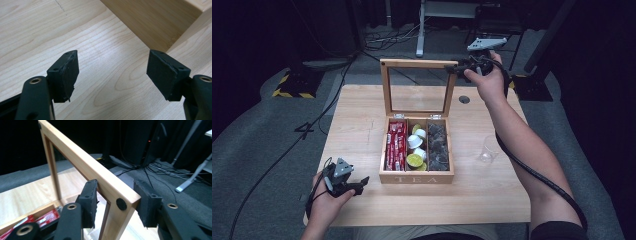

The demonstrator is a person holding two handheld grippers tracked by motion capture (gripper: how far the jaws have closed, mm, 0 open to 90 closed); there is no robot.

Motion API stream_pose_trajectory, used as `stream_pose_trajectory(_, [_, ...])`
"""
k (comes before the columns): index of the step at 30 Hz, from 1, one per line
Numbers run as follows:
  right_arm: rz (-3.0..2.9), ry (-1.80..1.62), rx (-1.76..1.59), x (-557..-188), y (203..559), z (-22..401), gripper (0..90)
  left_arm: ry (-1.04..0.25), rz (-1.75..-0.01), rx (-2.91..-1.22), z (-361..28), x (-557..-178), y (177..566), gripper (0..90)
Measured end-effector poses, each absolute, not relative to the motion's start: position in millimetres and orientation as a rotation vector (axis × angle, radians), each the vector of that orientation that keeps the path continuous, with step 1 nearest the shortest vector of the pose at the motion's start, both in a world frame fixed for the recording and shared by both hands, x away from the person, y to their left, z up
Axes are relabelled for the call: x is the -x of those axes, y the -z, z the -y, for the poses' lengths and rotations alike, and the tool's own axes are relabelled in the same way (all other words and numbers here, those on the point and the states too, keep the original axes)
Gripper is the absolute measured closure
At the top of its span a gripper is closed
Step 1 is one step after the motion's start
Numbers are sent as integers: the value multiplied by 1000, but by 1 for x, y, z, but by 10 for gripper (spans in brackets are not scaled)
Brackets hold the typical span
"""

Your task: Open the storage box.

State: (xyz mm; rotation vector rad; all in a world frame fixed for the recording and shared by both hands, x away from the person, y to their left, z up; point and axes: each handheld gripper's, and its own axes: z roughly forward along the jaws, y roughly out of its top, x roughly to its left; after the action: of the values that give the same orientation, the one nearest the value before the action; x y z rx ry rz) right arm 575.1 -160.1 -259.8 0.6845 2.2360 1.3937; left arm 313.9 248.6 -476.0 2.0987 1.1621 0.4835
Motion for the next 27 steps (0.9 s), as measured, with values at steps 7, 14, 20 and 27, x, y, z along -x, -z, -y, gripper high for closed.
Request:
stream_pose_trajectory(7, [-2193,-1432,-759,-597,268,157,519,-456,-1179,-2077,-250,-317,478,245])
stream_pose_trajectory(14, [-2173,-1386,-824,-611,272,149,472,-450,-1176,-2048,-253,-319,478,257])
stream_pose_trajectory(20, [-2142,-1394,-868,-623,280,146,446,-437,-1161,-2057,-252,-324,480,255])
stream_pose_trajectory(27, [-2136,-1381,-906,-632,286,143,415,-431,-1156,-2054,-251,-331,481,256])
